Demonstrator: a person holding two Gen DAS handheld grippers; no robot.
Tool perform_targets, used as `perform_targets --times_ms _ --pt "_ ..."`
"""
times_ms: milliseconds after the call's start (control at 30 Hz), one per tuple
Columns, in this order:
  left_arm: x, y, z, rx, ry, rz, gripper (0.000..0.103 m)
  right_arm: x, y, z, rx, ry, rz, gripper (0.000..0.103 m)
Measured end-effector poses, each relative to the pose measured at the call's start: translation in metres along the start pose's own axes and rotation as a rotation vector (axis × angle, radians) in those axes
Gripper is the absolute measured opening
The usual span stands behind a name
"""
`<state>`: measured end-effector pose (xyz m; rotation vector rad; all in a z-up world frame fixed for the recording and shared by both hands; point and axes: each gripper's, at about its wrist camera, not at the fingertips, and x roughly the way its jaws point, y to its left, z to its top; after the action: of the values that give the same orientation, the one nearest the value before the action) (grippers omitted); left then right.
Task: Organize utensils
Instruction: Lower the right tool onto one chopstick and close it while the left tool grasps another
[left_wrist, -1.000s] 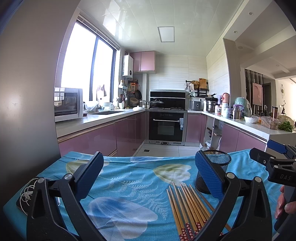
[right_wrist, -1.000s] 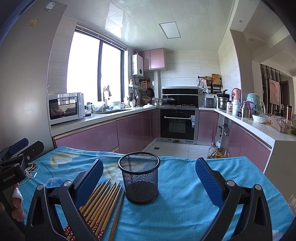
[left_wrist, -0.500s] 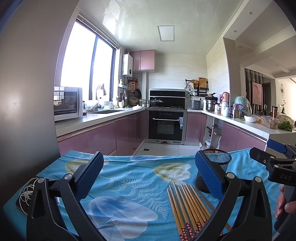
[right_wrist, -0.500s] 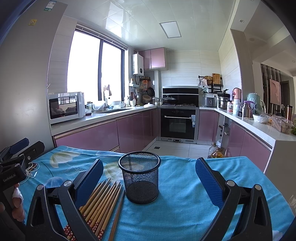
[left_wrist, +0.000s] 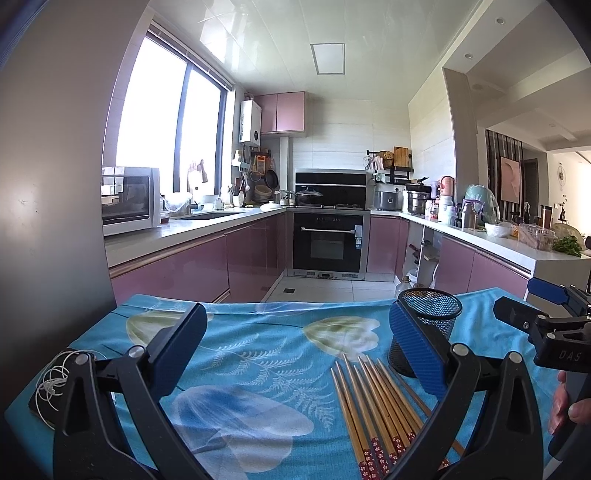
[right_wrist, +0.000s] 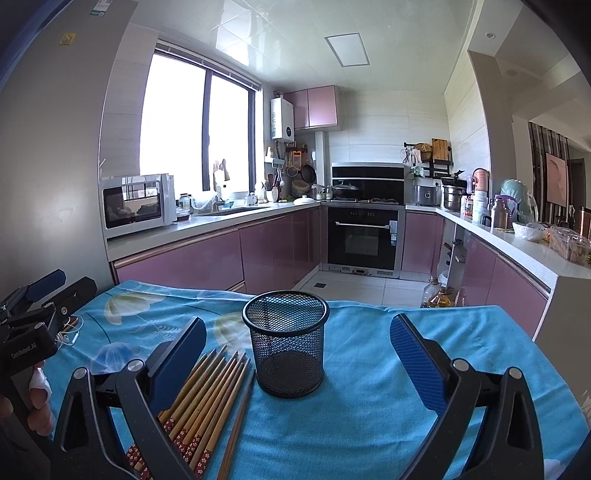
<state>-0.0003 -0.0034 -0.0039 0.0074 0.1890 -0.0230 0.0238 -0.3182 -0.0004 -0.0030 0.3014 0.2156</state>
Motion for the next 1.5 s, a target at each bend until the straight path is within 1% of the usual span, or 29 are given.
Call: perform_targets --times_ms 67,167,267,333,400,467,500,567,633,667,733,767,800,900,1000,1067,1100,1167,1267,1367,1433,1500 --pt "0.007 0.002 -0.001 0.003 0.03 -0.009 0.097 0.003 0.002 -0.002 -0.01 0.029 0.022 0.097" --pt "0.015 0.004 -0.003 0.009 0.084 -0.026 0.097 0.016 0.007 -0.01 -0.036 0.123 0.062 0.096" --pt "0.029 0.005 -0.007 0.031 0.17 -0.039 0.097 0.028 0.015 -0.02 -0.076 0.212 0.091 0.096" --pt "0.038 0.005 -0.012 0.047 0.229 -0.062 0.096 0.035 0.021 -0.028 -0.108 0.266 0.103 0.092" --pt "0.047 0.004 -0.017 0.07 0.292 -0.077 0.087 0.042 0.026 -0.035 -0.124 0.317 0.118 0.083" --pt "0.059 0.002 -0.024 0.093 0.36 -0.099 0.084 0.048 0.028 -0.038 -0.128 0.359 0.129 0.078" --pt "0.064 0.001 -0.027 0.101 0.39 -0.108 0.081 0.052 0.028 -0.04 -0.13 0.381 0.132 0.074" --pt "0.074 -0.001 -0.036 0.111 0.448 -0.138 0.076 0.06 0.03 -0.045 -0.134 0.431 0.141 0.07" --pt "0.084 -0.005 -0.046 0.123 0.485 -0.164 0.076 0.067 0.033 -0.049 -0.146 0.476 0.14 0.067" --pt "0.088 -0.007 -0.05 0.132 0.504 -0.174 0.074 0.07 0.034 -0.051 -0.154 0.498 0.14 0.064" --pt "0.095 -0.012 -0.057 0.146 0.537 -0.186 0.071 0.075 0.034 -0.054 -0.156 0.538 0.139 0.063" --pt "0.099 -0.014 -0.06 0.153 0.556 -0.192 0.068 0.077 0.034 -0.055 -0.153 0.556 0.142 0.061" --pt "0.102 -0.015 -0.063 0.157 0.575 -0.197 0.065 0.08 0.032 -0.056 -0.149 0.572 0.143 0.057" --pt "0.111 -0.017 -0.071 0.159 0.62 -0.213 0.057 0.082 0.03 -0.057 -0.127 0.589 0.159 0.053" --pt "0.116 -0.019 -0.076 0.163 0.659 -0.231 0.053 0.083 0.028 -0.058 -0.114 0.599 0.17 0.053" --pt "0.117 -0.018 -0.076 0.153 0.67 -0.253 0.051 0.085 0.028 -0.059 -0.113 0.602 0.173 0.052" --pt "0.119 -0.019 -0.077 0.155 0.673 -0.254 0.049 0.086 0.028 -0.059 -0.114 0.604 0.174 0.052" --pt "0.12 -0.019 -0.076 0.152 0.682 -0.262 0.047 0.087 0.028 -0.059 -0.116 0.61 0.178 0.051" --pt "0.119 -0.02 -0.076 0.16 0.692 -0.266 0.045 0.089 0.027 -0.057 -0.116 0.618 0.184 0.047" --pt "0.122 -0.02 -0.077 0.149 0.723 -0.283 0.041 0.092 0.029 -0.057 -0.123 0.626 0.187 0.043" --pt "0.124 -0.022 -0.076 0.152 0.725 -0.281 0.04 0.094 0.031 -0.056 -0.127 0.632 0.186 0.042" --pt "0.127 -0.024 -0.075 0.14 0.731 -0.29 0.035 0.097 0.032 -0.055 -0.123 0.637 0.188 0.039"
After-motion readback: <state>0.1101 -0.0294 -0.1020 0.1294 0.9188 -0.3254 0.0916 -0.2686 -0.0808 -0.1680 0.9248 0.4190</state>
